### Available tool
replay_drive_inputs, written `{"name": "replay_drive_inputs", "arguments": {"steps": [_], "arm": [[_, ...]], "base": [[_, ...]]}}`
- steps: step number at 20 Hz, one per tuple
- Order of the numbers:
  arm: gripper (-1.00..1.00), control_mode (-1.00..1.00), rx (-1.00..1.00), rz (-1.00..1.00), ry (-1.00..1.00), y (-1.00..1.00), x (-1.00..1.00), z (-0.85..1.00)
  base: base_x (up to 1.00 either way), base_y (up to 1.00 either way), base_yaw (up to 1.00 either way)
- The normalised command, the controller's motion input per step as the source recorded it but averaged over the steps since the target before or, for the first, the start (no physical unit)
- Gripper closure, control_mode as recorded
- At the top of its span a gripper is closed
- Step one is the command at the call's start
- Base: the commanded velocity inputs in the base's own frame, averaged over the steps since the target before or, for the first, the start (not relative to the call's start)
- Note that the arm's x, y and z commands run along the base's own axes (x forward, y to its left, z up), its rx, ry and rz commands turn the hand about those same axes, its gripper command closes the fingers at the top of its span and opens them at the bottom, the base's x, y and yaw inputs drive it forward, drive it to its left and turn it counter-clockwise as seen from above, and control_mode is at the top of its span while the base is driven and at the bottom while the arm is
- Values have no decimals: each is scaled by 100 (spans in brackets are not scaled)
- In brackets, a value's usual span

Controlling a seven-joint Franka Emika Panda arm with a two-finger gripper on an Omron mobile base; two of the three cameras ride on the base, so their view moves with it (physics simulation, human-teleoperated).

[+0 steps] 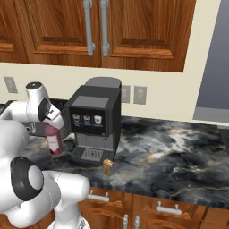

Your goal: Move the drinks to the dining counter.

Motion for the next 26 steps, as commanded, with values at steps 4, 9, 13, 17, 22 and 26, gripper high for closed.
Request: {"name": "replay_drive_inputs", "arguments": {"steps": [4, 9, 13, 17, 22, 26], "arm": [[100, -100, 2, 2, 1, 0, -48, -66], [100, -100, -1, 0, -18, 2, -90, -4], [100, -100, -1, 0, -40, 0, -75, 26], [100, -100, 0, 0, -9, 0, -41, 66], [100, -100, 0, 6, 9, -1, -20, 65], [100, -100, 0, 2, 2, 0, -30, 89]], "base": [[0, 0, 0], [0, 0, 0], [0, 0, 0], [0, 0, 0], [0, 0, 0], [0, 0, 0]]}}
